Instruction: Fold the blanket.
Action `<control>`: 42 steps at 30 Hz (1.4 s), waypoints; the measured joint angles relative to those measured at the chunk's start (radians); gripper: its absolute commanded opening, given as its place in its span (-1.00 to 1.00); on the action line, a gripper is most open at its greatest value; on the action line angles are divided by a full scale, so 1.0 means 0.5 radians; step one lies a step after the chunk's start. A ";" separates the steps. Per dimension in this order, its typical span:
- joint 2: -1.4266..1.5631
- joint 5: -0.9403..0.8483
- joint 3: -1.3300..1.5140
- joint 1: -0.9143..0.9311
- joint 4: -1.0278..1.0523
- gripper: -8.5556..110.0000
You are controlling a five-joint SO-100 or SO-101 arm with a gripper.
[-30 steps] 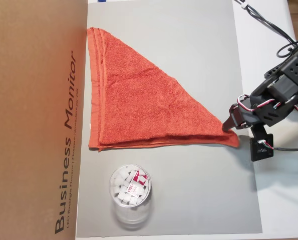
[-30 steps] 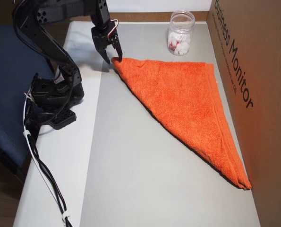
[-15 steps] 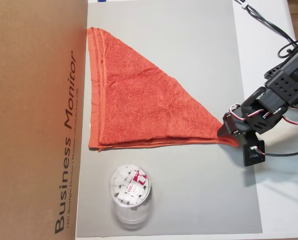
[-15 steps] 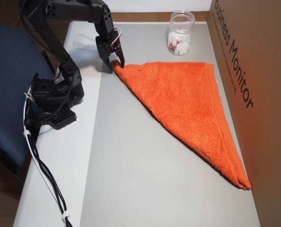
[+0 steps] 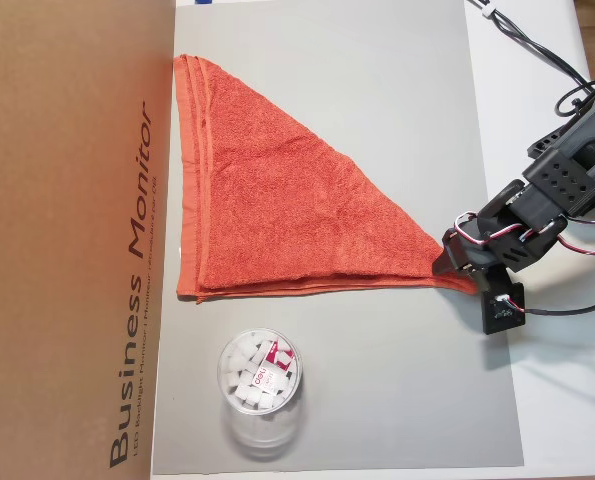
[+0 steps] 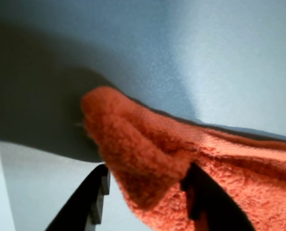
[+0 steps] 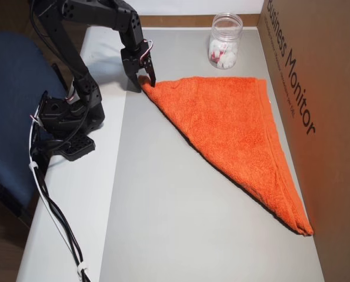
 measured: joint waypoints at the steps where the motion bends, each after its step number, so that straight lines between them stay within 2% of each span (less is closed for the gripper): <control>1: -0.003 0.000 -0.003 0.003 -0.012 -0.71; 13: -0.037 0.012 0.003 0.006 -0.135 -0.75; 18: -0.037 0.012 0.003 0.006 -0.147 -0.86; 26: -0.037 0.043 0.000 0.012 -0.147 -0.86; 42: 0.169 0.905 0.040 -0.227 -0.117 -0.86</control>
